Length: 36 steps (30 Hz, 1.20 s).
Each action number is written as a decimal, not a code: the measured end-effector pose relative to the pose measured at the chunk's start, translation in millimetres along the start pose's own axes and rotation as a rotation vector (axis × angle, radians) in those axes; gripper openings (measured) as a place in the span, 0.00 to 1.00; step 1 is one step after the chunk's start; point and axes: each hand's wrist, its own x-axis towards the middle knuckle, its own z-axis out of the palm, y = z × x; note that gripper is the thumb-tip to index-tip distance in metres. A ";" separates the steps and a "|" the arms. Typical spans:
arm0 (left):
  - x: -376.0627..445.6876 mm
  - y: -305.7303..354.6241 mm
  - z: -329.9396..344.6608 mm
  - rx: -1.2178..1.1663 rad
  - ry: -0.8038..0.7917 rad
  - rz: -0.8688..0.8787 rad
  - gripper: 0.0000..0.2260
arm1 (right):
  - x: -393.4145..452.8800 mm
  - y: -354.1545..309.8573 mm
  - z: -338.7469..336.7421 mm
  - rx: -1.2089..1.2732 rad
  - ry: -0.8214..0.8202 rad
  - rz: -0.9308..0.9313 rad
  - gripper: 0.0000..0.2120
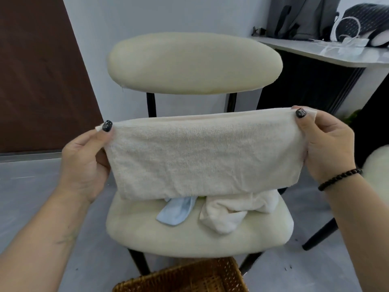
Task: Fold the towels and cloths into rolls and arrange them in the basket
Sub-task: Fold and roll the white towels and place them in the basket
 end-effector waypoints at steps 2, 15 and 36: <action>-8.6 4.9 2.8 0.004 0.000 0.008 0.15 | -12.1 -7.6 -6.2 -0.044 0.058 -0.037 0.05; -59.5 11.7 -24.4 0.332 -0.015 -0.056 0.08 | -81.4 -12.0 -41.0 -0.300 0.043 -0.016 0.04; -9.4 -80.0 -32.1 1.252 -0.057 0.291 0.02 | -31.3 75.5 18.3 -0.543 0.089 0.241 0.09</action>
